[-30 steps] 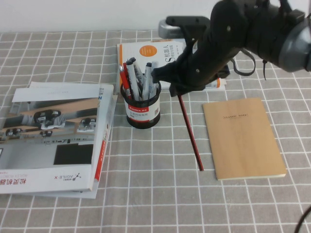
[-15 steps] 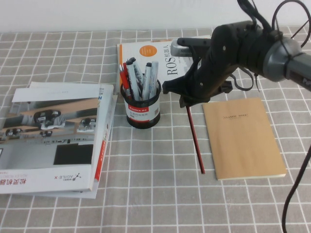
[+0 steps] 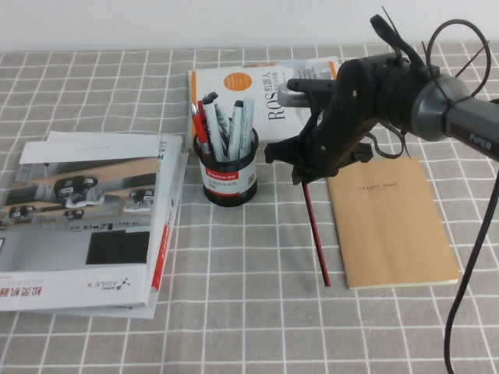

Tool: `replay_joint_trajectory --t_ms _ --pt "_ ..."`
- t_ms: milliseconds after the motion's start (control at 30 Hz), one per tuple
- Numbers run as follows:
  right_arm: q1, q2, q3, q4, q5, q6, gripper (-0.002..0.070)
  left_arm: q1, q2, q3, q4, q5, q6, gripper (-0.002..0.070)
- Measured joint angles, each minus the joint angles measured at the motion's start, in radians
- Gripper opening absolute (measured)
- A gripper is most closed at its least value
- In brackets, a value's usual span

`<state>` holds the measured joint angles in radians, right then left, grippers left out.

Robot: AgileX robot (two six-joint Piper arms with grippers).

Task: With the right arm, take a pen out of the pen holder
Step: 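Take a marker out of the pen holder and lay it on the table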

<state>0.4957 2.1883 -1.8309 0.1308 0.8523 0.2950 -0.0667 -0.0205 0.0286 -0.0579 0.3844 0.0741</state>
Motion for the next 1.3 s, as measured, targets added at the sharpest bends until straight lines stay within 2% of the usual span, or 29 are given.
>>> replay_joint_trajectory --t_ms 100,333,533,633,833,900,1300 --pt "0.0 0.002 0.0 0.0 -0.002 0.0 0.0051 0.0 0.0 0.0 0.0 0.0 0.0 -0.0005" --pt "0.0 0.002 0.0 0.0 -0.018 0.0 0.0239 0.0 0.0 0.0 0.0 0.0 0.0 -0.0005" --pt "0.0 -0.015 0.0 -0.004 -0.023 0.0 0.0266 0.0 0.0 0.0 0.0 0.0 0.0 -0.0005" --pt "0.002 -0.065 0.0 -0.021 0.003 0.0 0.0229 0.0 0.0 0.0 0.0 0.0 0.0 -0.0005" --pt "0.041 -0.257 0.025 -0.087 0.103 -0.05 0.0047 0.0 0.0 0.0 0.0 0.0 0.0 -0.0005" --pt "0.057 -0.334 0.062 -0.096 0.114 -0.068 0.0013 0.0 0.0 0.0 0.0 0.0 0.0 -0.0005" --pt "0.091 -0.862 0.436 -0.148 0.15 -0.104 -0.0012 0.0 0.0 0.0 0.0 0.0 0.0 -0.0005"
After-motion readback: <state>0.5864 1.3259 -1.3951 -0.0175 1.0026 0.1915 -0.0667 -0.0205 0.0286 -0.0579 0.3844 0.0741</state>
